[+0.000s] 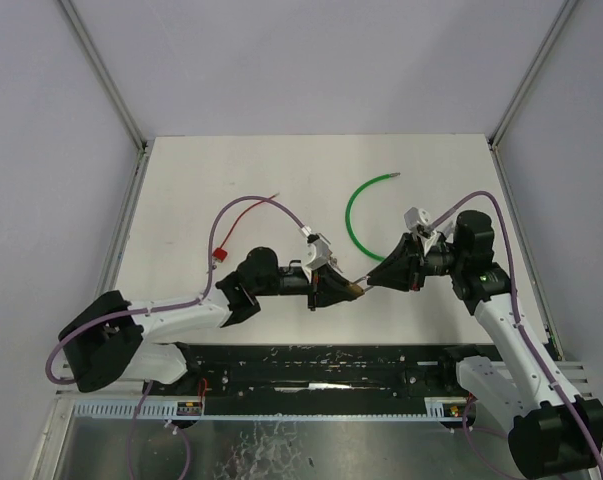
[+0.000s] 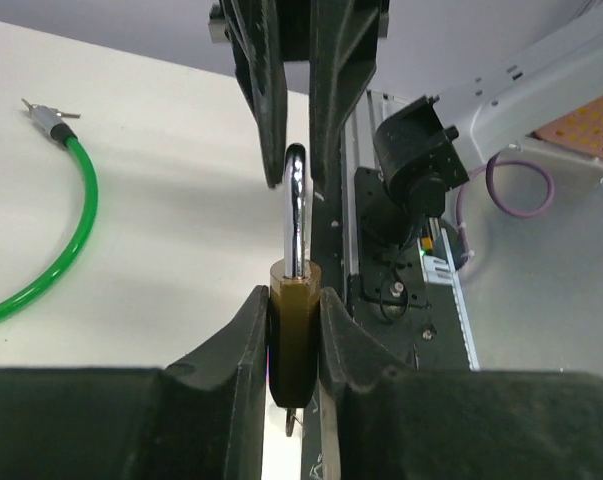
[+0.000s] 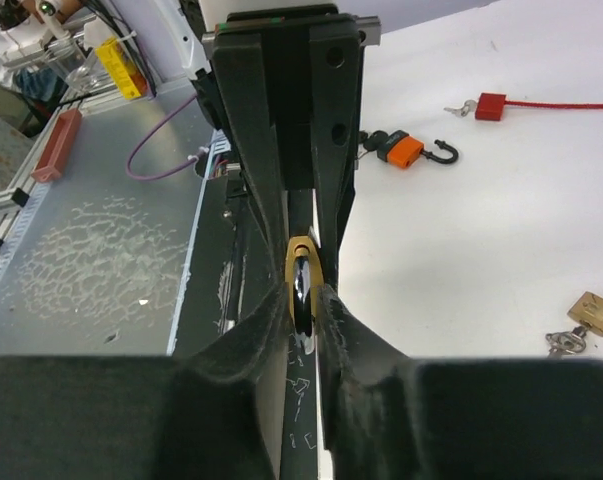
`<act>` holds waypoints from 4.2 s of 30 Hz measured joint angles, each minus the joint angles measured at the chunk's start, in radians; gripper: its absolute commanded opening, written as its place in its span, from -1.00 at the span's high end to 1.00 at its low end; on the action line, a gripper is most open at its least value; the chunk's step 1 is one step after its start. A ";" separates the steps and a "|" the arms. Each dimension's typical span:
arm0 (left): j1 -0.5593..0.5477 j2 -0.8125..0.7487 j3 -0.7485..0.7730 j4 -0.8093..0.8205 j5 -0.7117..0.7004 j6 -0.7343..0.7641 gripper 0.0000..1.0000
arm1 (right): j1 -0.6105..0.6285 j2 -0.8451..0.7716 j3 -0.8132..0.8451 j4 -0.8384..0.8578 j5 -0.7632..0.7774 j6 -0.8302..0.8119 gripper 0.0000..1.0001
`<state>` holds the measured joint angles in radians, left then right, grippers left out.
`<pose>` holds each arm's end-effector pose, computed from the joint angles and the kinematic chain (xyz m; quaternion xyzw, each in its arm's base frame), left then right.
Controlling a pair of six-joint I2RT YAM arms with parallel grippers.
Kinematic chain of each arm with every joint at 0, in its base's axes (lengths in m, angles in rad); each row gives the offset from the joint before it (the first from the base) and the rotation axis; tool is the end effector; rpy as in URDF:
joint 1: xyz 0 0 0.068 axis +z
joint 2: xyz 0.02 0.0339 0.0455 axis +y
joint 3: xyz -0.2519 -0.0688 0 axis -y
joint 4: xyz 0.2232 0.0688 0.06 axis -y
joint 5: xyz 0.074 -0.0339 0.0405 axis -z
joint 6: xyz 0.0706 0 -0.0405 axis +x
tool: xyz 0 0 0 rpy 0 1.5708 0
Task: Lock with the key
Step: Lock the lock.
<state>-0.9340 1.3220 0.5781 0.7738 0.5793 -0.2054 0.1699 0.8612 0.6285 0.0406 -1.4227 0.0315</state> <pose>0.1449 -0.2609 0.2546 0.4293 0.5506 -0.5384 0.4718 0.1555 0.0975 0.2954 -0.4547 0.5544 0.5497 0.4287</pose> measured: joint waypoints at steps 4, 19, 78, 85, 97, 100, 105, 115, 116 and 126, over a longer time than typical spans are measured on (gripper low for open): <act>-0.001 -0.049 0.029 -0.152 -0.014 0.075 0.99 | 0.000 0.001 0.069 -0.210 0.036 -0.200 -0.21; -0.001 -0.036 0.209 -0.546 -0.045 0.300 0.99 | 0.051 0.008 0.117 -0.556 0.177 -0.741 -0.39; 0.039 -0.175 -0.227 0.315 -0.116 -0.121 -0.30 | -0.023 0.008 0.039 -0.117 -0.038 -0.151 1.00; 0.038 -0.097 -0.176 0.333 -0.079 -0.149 -0.18 | -0.023 0.008 0.035 -0.116 -0.039 -0.146 1.00; 0.025 0.024 -0.106 0.341 -0.035 -0.214 0.10 | -0.023 0.008 0.034 -0.116 -0.039 -0.138 1.00; 0.025 0.026 -0.092 0.341 -0.032 -0.214 0.16 | -0.023 0.008 0.034 -0.116 -0.038 -0.138 1.00; 0.025 0.037 -0.065 0.341 -0.017 -0.215 0.45 | -0.023 0.008 0.033 -0.116 -0.039 -0.136 1.00; 0.025 0.047 -0.032 0.300 0.013 -0.188 0.99 | -0.027 0.001 0.027 -0.117 -0.045 -0.135 0.65; 0.025 0.038 -0.032 0.286 0.013 -0.178 0.99 | -0.027 0.000 0.026 -0.117 -0.045 -0.136 0.54; 0.025 -0.084 -0.032 0.082 0.011 -0.038 0.99 | -0.027 -0.030 0.027 -0.216 -0.034 -0.261 0.09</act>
<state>-0.9089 1.2385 0.5461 0.8555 0.5903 -0.2432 0.1432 0.8314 0.6552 -0.1757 -1.4570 -0.2291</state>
